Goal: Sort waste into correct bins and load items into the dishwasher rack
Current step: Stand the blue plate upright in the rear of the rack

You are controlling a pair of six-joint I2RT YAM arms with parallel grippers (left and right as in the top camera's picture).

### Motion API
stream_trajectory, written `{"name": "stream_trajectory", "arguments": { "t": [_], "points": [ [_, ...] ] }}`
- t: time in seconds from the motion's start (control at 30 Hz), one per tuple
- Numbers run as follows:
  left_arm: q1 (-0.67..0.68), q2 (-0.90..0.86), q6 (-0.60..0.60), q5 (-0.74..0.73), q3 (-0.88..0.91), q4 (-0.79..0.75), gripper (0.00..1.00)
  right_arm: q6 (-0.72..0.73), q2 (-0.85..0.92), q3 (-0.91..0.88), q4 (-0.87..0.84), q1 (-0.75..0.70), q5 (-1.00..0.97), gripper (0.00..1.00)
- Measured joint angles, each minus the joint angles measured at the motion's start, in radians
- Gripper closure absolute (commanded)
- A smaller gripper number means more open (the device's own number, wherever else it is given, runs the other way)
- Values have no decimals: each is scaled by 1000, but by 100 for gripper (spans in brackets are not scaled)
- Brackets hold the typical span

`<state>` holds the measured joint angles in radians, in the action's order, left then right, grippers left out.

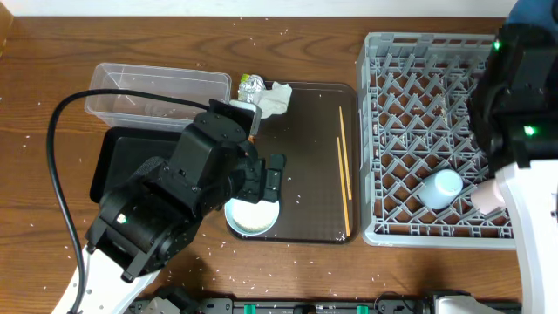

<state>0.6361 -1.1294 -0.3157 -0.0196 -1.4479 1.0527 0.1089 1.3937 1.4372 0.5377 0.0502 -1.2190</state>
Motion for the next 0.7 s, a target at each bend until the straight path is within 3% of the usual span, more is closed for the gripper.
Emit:
{"name": "stream_trajectory", "arguments": {
  "t": [0.17, 0.4, 0.53, 0.7],
  "points": [
    [0, 0, 0, 0, 0, 52, 2, -196, 130, -3, -154, -88, -36, 99],
    [0, 0, 0, 0, 0, 68, 2, -621, 306, -6, -483, -195, -65, 99],
    [0, 0, 0, 0, 0, 66, 2, -768, 381, -6, -500, -198, -73, 99],
    [0, 0, 0, 0, 0, 68, 2, -842, 450, -6, -500, -188, -72, 97]
  ]
}}
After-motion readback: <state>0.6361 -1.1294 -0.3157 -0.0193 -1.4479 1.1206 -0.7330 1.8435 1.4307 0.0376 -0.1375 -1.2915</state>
